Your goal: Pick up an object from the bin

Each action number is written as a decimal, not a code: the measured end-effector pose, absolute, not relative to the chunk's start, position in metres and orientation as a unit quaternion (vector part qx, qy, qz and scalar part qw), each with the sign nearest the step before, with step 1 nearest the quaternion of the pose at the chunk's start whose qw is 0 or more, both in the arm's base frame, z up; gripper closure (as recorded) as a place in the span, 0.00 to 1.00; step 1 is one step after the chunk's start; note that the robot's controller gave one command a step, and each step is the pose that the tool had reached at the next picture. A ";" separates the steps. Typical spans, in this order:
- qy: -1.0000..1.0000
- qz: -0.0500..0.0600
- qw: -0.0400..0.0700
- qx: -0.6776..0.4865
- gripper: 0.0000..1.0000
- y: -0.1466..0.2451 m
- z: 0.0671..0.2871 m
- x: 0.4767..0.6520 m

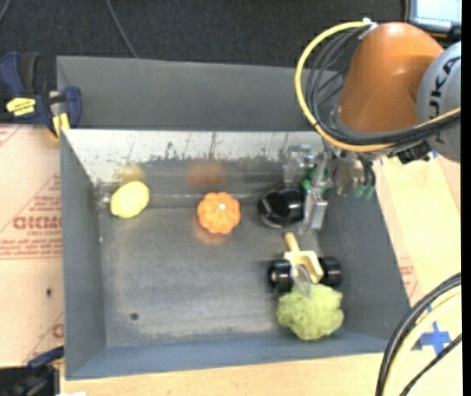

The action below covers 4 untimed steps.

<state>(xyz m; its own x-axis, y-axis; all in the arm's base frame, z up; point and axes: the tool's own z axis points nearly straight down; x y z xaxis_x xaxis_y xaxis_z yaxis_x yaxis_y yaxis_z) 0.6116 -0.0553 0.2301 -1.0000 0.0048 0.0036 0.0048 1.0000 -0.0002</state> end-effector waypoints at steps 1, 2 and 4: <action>-1.000 0.001 -0.002 -0.002 0.00 -0.055 0.235 0.613; -0.998 0.001 -0.006 0.063 0.00 -0.070 0.199 0.578; -0.984 0.003 -0.007 0.178 0.00 -0.095 0.150 0.553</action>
Offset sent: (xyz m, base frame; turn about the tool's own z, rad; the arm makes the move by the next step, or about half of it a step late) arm -0.0752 -0.0331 -0.0750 -0.2483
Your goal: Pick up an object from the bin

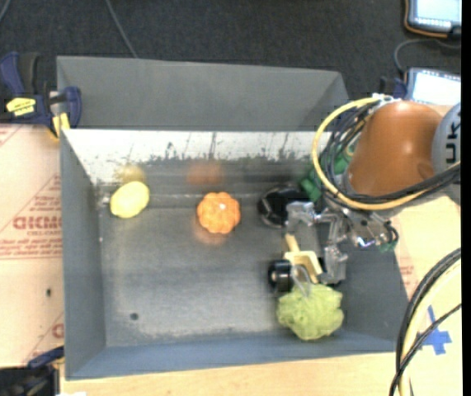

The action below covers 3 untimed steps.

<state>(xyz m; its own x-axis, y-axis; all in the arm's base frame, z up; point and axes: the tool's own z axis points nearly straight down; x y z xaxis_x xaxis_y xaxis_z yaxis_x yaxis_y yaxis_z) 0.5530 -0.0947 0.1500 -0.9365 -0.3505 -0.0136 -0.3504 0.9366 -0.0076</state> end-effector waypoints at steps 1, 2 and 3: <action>0.994 -0.002 0.007 -0.105 0.00 -0.094 0.095 0.564; 0.963 -0.004 0.009 -0.271 1.00 -0.091 0.071 0.563; 0.963 -0.004 0.009 -0.271 1.00 -0.091 0.071 0.563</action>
Offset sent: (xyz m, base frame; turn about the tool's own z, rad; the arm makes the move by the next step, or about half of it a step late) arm 0.0086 0.0048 -0.0800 -0.1928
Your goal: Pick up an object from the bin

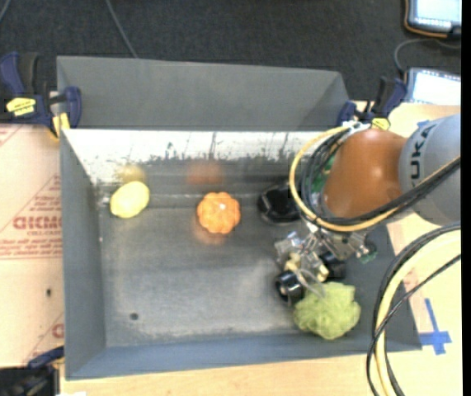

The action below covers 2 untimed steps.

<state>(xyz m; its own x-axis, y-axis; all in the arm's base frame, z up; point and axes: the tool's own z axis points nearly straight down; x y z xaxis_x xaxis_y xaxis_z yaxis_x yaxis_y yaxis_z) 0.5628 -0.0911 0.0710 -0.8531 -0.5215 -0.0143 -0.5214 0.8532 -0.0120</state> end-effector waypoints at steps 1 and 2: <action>0.963 -0.004 0.009 -0.271 1.00 -0.091 0.071 0.563; 0.963 -0.004 0.008 -0.271 1.00 -0.091 0.074 0.562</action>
Offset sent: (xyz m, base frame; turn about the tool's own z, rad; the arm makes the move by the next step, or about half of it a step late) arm 0.0001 -0.0002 0.1091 0.0000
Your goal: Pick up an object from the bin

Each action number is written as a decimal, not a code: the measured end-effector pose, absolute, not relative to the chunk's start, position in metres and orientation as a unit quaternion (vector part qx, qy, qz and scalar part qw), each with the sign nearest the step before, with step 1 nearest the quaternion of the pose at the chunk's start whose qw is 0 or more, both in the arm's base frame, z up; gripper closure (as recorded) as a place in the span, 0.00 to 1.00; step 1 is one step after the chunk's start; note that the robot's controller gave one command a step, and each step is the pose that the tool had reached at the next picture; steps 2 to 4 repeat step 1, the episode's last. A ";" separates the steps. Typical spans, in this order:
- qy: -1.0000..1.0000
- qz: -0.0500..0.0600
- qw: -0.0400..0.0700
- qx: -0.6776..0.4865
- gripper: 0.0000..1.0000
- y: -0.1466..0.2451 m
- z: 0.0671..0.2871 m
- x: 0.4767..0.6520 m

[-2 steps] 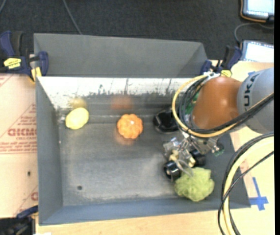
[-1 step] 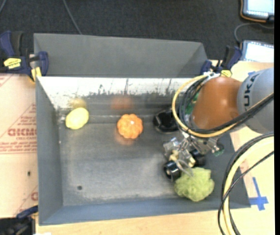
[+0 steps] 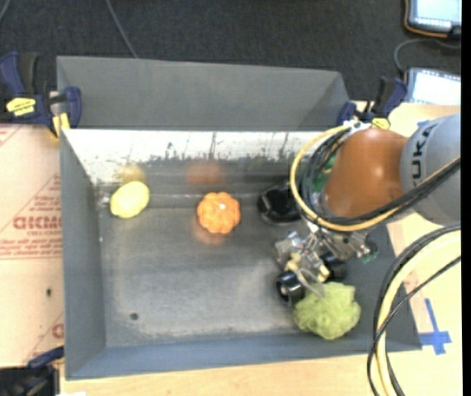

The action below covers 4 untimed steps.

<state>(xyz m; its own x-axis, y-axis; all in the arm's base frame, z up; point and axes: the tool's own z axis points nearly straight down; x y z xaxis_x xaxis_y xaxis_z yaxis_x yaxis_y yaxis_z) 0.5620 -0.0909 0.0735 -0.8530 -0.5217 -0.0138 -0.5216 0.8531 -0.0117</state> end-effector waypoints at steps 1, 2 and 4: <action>0.963 -0.004 0.008 -0.270 1.00 -0.091 0.086 0.562; 0.963 -0.004 0.008 -0.270 1.00 -0.091 0.086 0.562; 0.963 -0.004 0.008 -0.270 1.00 -0.091 0.086 0.562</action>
Offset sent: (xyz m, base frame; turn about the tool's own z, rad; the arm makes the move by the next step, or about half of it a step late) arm 0.0002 0.0000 0.0631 0.0000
